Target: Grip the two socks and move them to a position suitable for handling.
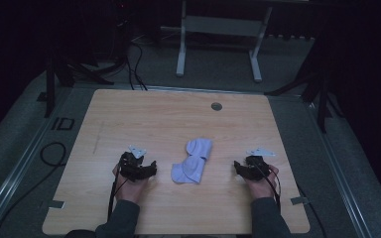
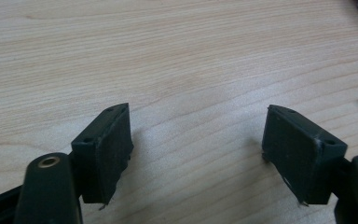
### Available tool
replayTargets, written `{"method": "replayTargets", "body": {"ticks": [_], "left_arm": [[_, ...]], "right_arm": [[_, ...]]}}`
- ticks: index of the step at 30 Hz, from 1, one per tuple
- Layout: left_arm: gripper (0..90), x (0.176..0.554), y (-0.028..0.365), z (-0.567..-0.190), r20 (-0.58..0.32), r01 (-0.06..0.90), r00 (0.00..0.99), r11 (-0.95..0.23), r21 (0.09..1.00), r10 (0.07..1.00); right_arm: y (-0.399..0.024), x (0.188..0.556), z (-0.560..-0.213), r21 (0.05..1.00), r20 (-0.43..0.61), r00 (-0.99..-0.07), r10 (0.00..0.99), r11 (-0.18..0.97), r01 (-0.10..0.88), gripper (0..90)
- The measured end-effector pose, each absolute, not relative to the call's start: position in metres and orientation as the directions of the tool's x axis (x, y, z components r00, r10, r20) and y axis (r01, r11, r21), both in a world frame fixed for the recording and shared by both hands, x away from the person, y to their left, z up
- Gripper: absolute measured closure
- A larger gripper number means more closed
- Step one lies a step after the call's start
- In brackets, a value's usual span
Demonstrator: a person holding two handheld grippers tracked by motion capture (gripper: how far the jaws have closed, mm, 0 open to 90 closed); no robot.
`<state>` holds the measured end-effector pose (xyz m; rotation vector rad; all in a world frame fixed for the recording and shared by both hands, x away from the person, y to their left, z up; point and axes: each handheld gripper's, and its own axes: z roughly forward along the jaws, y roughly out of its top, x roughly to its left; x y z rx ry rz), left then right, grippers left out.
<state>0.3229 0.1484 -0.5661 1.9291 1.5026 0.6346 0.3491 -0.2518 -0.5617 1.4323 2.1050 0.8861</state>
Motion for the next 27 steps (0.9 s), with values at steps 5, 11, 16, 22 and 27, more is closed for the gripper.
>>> {"method": "replayTargets", "body": {"ticks": [5, 11, 16, 22, 27], "left_arm": [[30.2, 0.322, 0.151, -0.565, 0.004, 0.681, 0.243, -0.174, 0.711, 0.970], [34.1, 0.322, 0.152, -0.564, 0.005, 0.682, 0.247, -0.177, 0.710, 0.969], [37.6, 0.322, 0.154, -0.564, 0.004, 0.681, 0.242, -0.173, 0.711, 0.970], [45.3, 0.321, 0.158, -0.561, -0.037, 0.693, 0.237, -0.142, 0.707, 0.971], [48.3, 0.321, 0.159, -0.560, -0.067, 0.699, 0.252, -0.133, 0.703, 0.965]], "right_arm": [[-0.246, 0.345, -0.559, 0.717, -0.013, -0.392, 0.920, 0.282, 0.637, 53.8], [-0.238, 0.338, -0.549, 0.736, -0.015, -0.433, 0.901, 0.303, 0.606, 61.3], [-0.233, 0.337, -0.546, 0.735, -0.011, -0.458, 0.889, 0.318, 0.599, 64.2], [-0.229, 0.334, -0.541, 0.732, -0.024, -0.501, 0.865, 0.356, 0.580, 80.6], [-0.216, 0.331, -0.537, 0.734, -0.041, -0.560, 0.827, 0.405, 0.545, 89.3]]}}
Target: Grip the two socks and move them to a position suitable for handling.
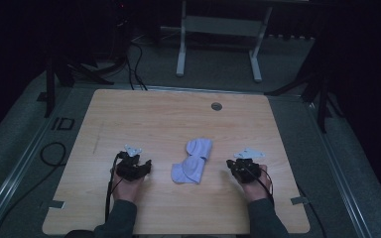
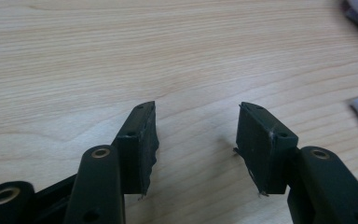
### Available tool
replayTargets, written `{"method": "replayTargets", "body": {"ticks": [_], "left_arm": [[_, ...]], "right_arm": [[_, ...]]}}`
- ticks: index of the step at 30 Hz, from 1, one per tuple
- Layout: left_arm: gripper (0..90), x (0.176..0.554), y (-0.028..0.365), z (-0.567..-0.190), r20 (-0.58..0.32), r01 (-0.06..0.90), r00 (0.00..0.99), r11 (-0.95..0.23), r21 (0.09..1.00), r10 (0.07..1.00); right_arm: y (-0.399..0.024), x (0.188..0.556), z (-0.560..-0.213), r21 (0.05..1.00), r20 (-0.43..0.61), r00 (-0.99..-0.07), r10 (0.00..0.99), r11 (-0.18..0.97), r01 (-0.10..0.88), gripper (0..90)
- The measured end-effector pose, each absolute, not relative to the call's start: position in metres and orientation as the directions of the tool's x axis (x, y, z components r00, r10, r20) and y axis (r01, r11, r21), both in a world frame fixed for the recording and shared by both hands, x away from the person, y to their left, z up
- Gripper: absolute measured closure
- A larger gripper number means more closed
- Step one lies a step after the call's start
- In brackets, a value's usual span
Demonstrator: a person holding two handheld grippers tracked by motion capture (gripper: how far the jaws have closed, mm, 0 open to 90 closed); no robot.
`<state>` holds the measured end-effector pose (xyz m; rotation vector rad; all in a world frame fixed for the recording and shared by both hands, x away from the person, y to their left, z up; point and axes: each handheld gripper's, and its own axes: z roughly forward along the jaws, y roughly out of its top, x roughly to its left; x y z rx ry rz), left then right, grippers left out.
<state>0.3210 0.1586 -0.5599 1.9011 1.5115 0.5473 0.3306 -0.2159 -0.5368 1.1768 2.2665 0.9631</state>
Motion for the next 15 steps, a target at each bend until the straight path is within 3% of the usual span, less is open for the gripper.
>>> {"method": "replayTargets", "body": {"ticks": [15], "left_arm": [[51.9, 0.317, 0.154, -0.554, -0.061, 0.674, 0.297, -0.164, 0.720, 0.953]], "right_arm": [[-0.176, 0.322, -0.533, 0.741, -0.030, -0.667, 0.744, 0.464, 0.485, 89.6]]}}
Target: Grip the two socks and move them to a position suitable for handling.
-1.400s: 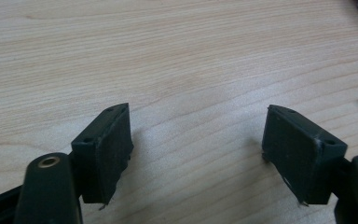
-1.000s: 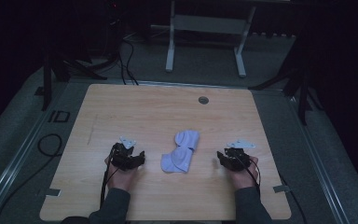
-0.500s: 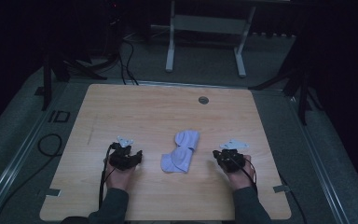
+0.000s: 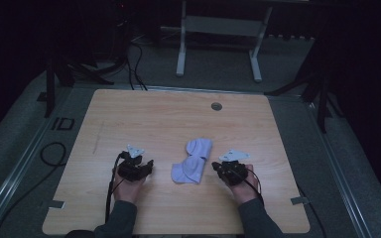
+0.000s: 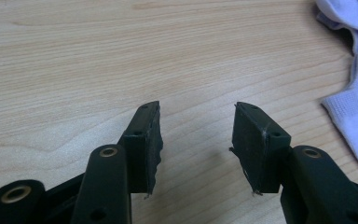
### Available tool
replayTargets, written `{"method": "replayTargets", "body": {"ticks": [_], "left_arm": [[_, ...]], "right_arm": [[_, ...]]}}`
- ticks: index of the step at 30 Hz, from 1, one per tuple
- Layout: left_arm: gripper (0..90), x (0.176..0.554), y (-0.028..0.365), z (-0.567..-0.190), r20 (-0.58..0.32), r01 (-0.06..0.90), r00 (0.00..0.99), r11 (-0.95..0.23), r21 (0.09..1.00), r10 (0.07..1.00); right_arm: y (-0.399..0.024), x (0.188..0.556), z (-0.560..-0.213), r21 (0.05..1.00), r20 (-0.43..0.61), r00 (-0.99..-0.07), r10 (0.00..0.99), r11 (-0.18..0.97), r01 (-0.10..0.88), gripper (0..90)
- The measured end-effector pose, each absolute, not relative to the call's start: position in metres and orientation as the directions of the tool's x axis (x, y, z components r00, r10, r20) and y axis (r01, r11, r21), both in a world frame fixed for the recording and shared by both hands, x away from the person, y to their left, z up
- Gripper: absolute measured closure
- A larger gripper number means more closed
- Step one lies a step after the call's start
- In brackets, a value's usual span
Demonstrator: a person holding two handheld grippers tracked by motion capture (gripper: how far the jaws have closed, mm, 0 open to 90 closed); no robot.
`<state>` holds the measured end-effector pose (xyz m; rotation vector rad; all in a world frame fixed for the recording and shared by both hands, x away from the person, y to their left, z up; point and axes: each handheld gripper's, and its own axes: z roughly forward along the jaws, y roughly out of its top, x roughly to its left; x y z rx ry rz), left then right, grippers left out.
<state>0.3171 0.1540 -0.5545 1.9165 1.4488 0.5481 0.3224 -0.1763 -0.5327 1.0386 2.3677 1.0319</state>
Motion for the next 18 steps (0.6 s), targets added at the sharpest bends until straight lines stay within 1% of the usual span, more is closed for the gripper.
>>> {"method": "replayTargets", "body": {"ticks": [5, 11, 13, 16, 18], "left_arm": [[52.2, 0.316, 0.152, -0.554, -0.058, 0.672, 0.311, -0.176, 0.719, 0.949], [52.5, 0.315, 0.150, -0.553, -0.052, 0.667, 0.315, -0.182, 0.723, 0.948], [52.8, 0.315, 0.150, -0.553, -0.051, 0.666, 0.315, -0.182, 0.724, 0.948], [53.2, 0.314, 0.149, -0.552, -0.054, 0.662, 0.327, -0.188, 0.725, 0.944], [53.6, 0.313, 0.148, -0.551, -0.063, 0.661, 0.340, -0.190, 0.726, 0.938]], "right_arm": [[-0.158, 0.319, -0.537, 0.738, -0.016, -0.698, 0.716, 0.480, 0.475, 89.4], [-0.134, 0.313, -0.545, 0.726, -0.031, -0.729, 0.683, 0.517, 0.453, 88.9], [-0.130, 0.313, -0.550, 0.716, -0.040, -0.729, 0.683, 0.529, 0.456, 88.9], [-0.127, 0.314, -0.556, 0.698, -0.021, -0.731, 0.682, 0.533, 0.478, 89.2], [-0.125, 0.313, -0.557, 0.700, -0.023, -0.736, 0.676, 0.536, 0.471, 89.2]]}}
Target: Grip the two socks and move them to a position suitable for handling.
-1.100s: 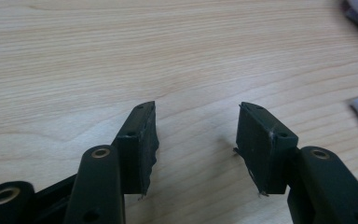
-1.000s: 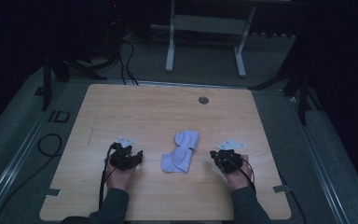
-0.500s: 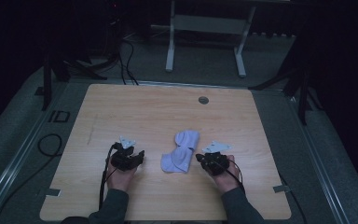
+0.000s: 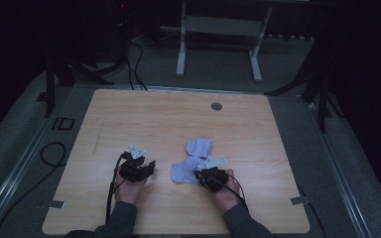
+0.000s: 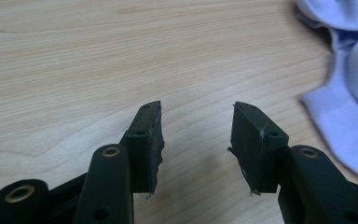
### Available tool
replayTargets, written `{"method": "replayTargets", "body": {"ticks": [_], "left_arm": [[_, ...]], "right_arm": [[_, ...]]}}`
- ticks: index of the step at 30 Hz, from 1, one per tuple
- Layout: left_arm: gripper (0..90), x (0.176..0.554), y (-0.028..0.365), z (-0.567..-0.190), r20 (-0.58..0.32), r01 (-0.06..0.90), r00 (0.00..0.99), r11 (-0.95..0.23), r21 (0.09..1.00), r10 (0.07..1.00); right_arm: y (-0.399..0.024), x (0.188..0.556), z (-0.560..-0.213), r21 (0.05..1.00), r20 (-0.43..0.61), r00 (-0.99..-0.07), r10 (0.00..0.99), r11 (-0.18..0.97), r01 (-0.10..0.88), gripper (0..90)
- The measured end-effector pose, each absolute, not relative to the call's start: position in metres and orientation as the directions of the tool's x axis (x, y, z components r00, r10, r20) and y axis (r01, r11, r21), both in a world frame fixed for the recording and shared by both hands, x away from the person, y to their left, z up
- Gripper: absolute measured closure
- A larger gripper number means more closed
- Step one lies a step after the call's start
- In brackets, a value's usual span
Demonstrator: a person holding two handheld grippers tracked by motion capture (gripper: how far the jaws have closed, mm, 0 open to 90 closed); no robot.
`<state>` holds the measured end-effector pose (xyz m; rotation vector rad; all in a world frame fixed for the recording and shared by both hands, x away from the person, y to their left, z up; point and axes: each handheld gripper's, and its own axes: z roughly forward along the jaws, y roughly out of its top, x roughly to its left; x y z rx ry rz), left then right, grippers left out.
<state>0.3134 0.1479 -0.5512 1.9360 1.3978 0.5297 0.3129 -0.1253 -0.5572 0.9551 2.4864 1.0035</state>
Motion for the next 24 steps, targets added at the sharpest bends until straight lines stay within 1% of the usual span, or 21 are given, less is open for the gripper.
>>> {"method": "replayTargets", "body": {"ticks": [7, 11, 12, 13, 14, 17, 20, 24], "left_arm": [[56.8, 0.308, 0.140, -0.547, -0.074, 0.634, 0.408, -0.224, 0.740, 0.910], [62.5, 0.306, 0.135, -0.546, -0.079, 0.623, 0.442, -0.242, 0.744, 0.893], [62.5, 0.305, 0.134, -0.546, -0.080, 0.619, 0.454, -0.250, 0.745, 0.888], [63.9, 0.305, 0.134, -0.546, -0.080, 0.619, 0.454, -0.250, 0.745, 0.888], [68.8, 0.304, 0.129, -0.546, -0.087, 0.607, 0.491, -0.270, 0.747, 0.867], [74.5, 0.302, 0.122, -0.547, -0.085, 0.596, 0.533, -0.302, 0.744, 0.842], [81.5, 0.301, 0.115, -0.550, -0.079, 0.590, 0.560, -0.330, 0.737, 0.825], [88.4, 0.300, 0.108, -0.553, -0.087, 0.592, 0.583, -0.349, 0.726, 0.808]], "right_arm": [[-0.118, 0.308, -0.558, 0.704, -0.031, -0.764, 0.644, 0.557, 0.442, 89.4], [-0.116, 0.307, -0.558, 0.704, -0.031, -0.769, 0.638, 0.560, 0.436, 89.4], [-0.116, 0.307, -0.558, 0.704, -0.033, -0.772, 0.635, 0.562, 0.433, 89.4], [-0.116, 0.307, -0.558, 0.704, -0.033, -0.772, 0.635, 0.562, 0.433, 89.4], [-0.115, 0.306, -0.559, 0.706, -0.032, -0.776, 0.629, 0.564, 0.428, 89.4], [-0.114, 0.305, -0.559, 0.706, -0.033, -0.783, 0.622, 0.569, 0.422, 89.5], [-0.113, 0.305, -0.559, 0.705, -0.038, -0.787, 0.616, 0.574, 0.416, 89.5], [-0.113, 0.305, -0.559, 0.704, -0.039, -0.792, 0.610, 0.579, 0.411, 89.6]]}}
